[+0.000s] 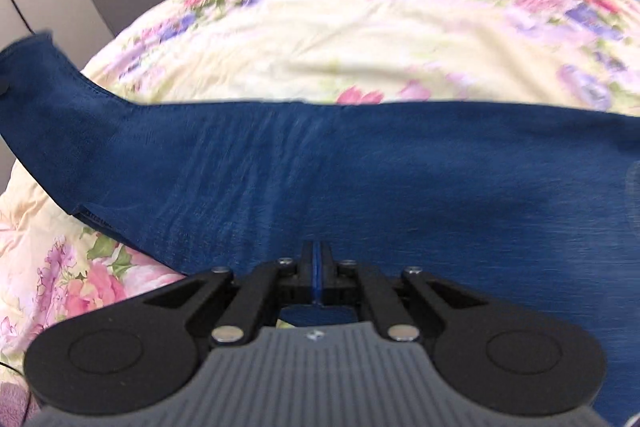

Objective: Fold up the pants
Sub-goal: 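Pull the hem with the left gripper toward the right gripper holding the waist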

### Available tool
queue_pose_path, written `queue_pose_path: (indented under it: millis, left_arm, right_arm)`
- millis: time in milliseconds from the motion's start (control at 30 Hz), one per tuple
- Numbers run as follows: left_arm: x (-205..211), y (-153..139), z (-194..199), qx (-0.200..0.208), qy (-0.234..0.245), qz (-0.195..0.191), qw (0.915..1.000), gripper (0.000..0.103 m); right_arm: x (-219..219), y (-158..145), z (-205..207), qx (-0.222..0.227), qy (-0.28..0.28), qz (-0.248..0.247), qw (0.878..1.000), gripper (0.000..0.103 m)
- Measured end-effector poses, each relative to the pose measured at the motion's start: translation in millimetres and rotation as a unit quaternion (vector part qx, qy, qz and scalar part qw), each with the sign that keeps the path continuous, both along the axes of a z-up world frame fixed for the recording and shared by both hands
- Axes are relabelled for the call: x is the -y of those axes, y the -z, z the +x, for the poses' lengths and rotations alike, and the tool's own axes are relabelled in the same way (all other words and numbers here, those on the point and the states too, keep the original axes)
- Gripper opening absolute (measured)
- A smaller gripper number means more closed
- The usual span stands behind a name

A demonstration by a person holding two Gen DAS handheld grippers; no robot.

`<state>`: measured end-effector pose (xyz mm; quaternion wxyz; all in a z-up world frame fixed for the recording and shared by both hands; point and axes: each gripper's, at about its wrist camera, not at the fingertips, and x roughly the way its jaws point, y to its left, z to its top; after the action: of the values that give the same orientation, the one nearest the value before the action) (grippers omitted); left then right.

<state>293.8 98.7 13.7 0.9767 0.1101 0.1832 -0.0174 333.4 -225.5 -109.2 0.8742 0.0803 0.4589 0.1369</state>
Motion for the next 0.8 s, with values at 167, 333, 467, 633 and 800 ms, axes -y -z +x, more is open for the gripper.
queue_pose_path:
  millis: [167, 333, 467, 633, 800]
  left_arm:
    - [121, 51, -8, -0.035, 0.104, 0.132, 0.9852, 0.005]
    - [191, 144, -27, -0.112, 0.178, 0.258, 0.9428, 0.005]
    - [184, 170, -29, -0.154, 0.19, 0.259, 0.9343, 0.007]
    - [164, 149, -21, -0.198, 0.208, 0.179, 0.9409, 0.014]
    - [158, 124, -20, -0.198, 0.21, 0.109, 0.9513, 0.021]
  right_arm:
    - [47, -7, -28, 0.007, 0.039, 0.008, 0.999, 0.0]
    - [89, 4, -59, -0.018, 0.073, 0.031, 0.997, 0.0]
    - [101, 22, -79, -0.044, 0.08, 0.061, 0.994, 0.0]
    - [94, 34, -88, -0.043, 0.066, 0.092, 0.993, 0.0]
    - [78, 34, -78, -0.034, 0.053, 0.132, 0.989, 0.0]
